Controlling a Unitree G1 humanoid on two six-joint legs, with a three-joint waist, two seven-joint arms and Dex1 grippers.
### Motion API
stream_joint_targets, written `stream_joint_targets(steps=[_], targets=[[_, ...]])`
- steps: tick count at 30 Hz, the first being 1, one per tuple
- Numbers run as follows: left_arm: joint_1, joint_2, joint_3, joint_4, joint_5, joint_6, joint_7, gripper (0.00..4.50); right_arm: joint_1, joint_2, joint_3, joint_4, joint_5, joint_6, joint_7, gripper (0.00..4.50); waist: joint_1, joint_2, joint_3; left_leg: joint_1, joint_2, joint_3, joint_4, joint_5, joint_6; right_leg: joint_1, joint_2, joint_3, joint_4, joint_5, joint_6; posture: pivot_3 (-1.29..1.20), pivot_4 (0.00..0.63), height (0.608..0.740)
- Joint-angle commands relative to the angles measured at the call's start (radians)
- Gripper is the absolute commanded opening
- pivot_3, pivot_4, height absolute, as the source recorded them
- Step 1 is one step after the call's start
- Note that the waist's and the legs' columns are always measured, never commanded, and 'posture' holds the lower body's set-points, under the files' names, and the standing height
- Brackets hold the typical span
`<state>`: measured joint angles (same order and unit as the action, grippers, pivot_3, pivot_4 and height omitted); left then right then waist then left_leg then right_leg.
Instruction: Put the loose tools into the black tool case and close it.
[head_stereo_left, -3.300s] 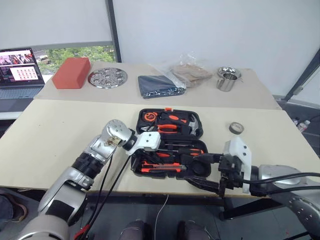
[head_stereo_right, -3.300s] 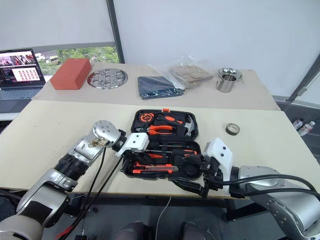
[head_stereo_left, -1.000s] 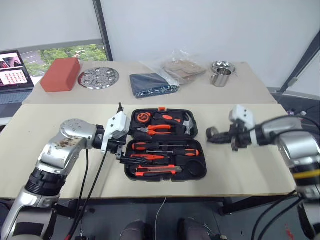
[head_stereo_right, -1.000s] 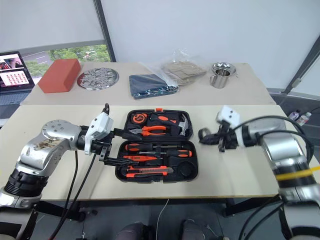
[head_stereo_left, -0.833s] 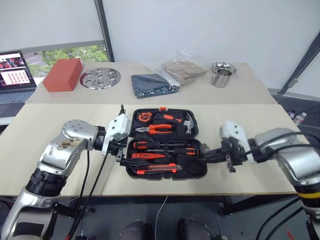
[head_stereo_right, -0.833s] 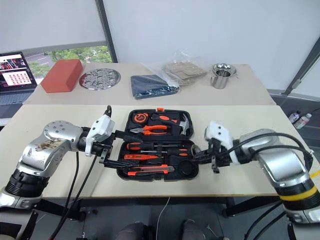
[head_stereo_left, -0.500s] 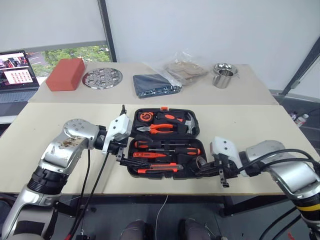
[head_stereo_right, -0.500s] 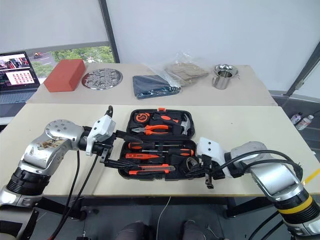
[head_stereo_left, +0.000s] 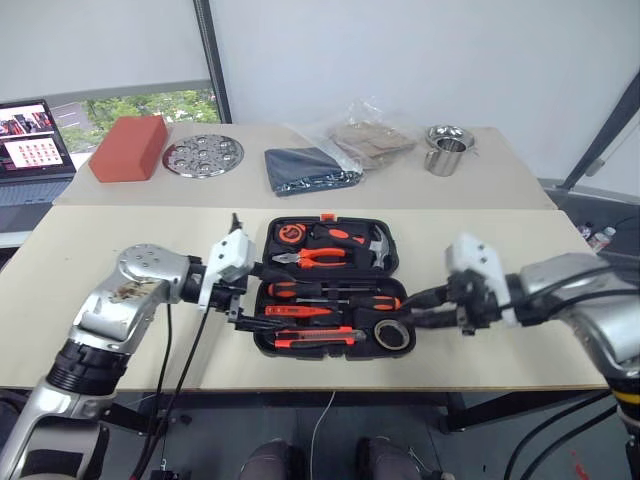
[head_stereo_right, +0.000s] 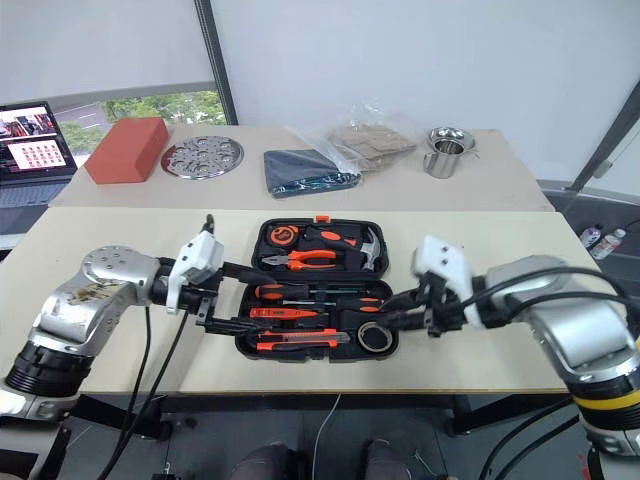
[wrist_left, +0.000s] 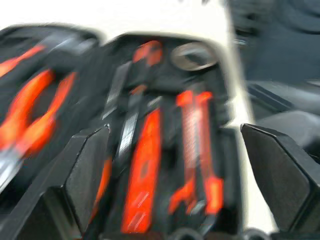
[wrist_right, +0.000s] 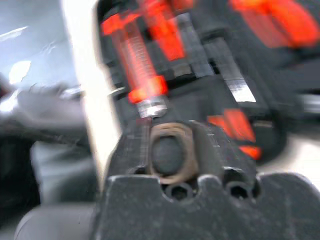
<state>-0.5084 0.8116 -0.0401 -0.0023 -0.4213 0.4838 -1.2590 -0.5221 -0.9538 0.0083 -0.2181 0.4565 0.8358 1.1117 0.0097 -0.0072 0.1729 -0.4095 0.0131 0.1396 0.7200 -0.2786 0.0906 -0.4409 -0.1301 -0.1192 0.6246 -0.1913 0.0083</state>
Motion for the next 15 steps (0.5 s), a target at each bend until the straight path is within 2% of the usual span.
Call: stream_joint_targets(steps=[1,6,9,10,15], targets=[[0.021,0.038,0.081,0.078,0.033,-0.017,0.069,3.07,-0.013,0.018,-0.004,0.141,-0.082,-0.102,-0.060,0.00,-0.001,0.000,0.000,0.000,0.000,0.000,0.000,0.000,0.000,0.000,0.000,0.000,0.000,0.000,0.000,0.00,0.150,0.734],[0.040,0.050,0.038,0.167,0.132,-0.103,0.091,1.38,-0.020,0.062,0.107,0.289,-0.224,-0.297,-0.069,0.00,0.001,0.000,0.000,-0.001,0.000,0.001,-0.001,0.000,0.000,-0.001,0.000,0.000,0.000,0.000,0.000,0.00,0.150,0.734],[0.017,0.004,-0.003,0.207,0.153,-0.122,0.087,0.19,-0.040,0.102,0.175,0.356,-0.293,-0.426,-0.046,0.00,-0.001,0.000,0.000,-0.001,-0.001,0.002,-0.002,0.000,0.000,-0.001,0.000,0.000,0.000,0.000,0.000,0.00,0.150,0.734],[0.006,-0.011,-0.019,0.214,0.161,-0.122,0.083,0.02,-0.047,0.112,0.196,0.368,-0.308,-0.452,-0.031,0.00,-0.001,0.000,0.000,-0.001,-0.001,0.003,-0.002,0.000,0.000,-0.001,0.000,0.000,0.000,0.000,0.000,0.00,0.150,0.734],[-0.006,-0.041,-0.069,0.159,0.132,-0.064,0.021,0.02,-0.045,0.142,0.223,0.299,-0.284,-0.476,0.057,0.00,-0.007,0.000,0.000,-0.002,0.000,0.003,-0.001,0.000,0.000,-0.001,0.001,-0.001,0.000,0.000,0.000,0.00,0.150,0.734]])
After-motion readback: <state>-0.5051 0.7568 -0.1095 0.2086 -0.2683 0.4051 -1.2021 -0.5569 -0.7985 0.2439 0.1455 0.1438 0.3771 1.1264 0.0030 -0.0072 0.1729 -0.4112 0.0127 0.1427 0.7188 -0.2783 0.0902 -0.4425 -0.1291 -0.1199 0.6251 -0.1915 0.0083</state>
